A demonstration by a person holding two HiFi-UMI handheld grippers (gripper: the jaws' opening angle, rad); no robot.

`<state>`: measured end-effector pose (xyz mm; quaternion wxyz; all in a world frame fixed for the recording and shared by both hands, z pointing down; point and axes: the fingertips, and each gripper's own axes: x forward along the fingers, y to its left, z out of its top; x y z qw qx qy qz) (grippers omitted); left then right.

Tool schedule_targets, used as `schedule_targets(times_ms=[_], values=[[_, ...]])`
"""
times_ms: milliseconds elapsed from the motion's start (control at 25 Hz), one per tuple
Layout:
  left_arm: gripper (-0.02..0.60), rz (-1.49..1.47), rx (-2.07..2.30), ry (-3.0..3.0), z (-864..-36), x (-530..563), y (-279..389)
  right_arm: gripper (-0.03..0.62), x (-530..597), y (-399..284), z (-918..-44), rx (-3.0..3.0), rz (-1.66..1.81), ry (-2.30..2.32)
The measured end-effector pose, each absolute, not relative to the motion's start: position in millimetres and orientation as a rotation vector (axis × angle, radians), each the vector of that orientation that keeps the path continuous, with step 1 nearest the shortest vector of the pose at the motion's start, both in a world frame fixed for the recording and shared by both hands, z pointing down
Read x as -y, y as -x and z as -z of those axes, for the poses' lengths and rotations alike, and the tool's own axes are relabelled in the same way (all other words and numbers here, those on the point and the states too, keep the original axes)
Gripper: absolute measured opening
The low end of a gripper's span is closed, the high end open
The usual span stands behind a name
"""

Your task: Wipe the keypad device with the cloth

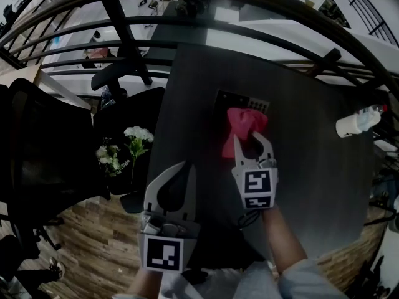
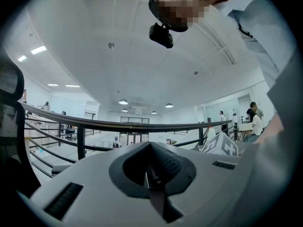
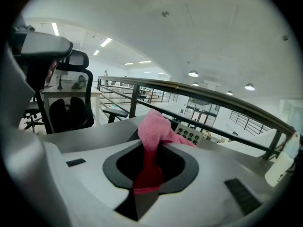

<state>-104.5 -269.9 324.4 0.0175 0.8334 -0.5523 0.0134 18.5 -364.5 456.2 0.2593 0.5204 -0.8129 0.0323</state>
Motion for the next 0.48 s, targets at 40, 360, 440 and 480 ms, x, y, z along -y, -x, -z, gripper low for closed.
schedule_targets(times_ms=[40, 360, 440, 480], values=[[0.002, -0.039, 1.714, -2.593, -324.0, 270.1, 103.9, 0.078, 366.2, -23.1, -448.4, 2.201, -0.071, -1.437], [0.002, -0.009, 1.686, -2.606, -322.1, 275.1, 97.6, 0.078, 398.7, -43.4, -395.8, 2.174, 0.106, -1.554], [0.002, 0.0, 1.679, -2.608, -321.8, 275.7, 96.9, 0.078, 407.0, -41.4, -386.6, 2.193, 0.122, -1.564], [0.002, 0.005, 1.679, -2.608, -321.6, 275.8, 97.3, 0.078, 410.9, -38.8, -383.0, 2.206, 0.124, -1.565]])
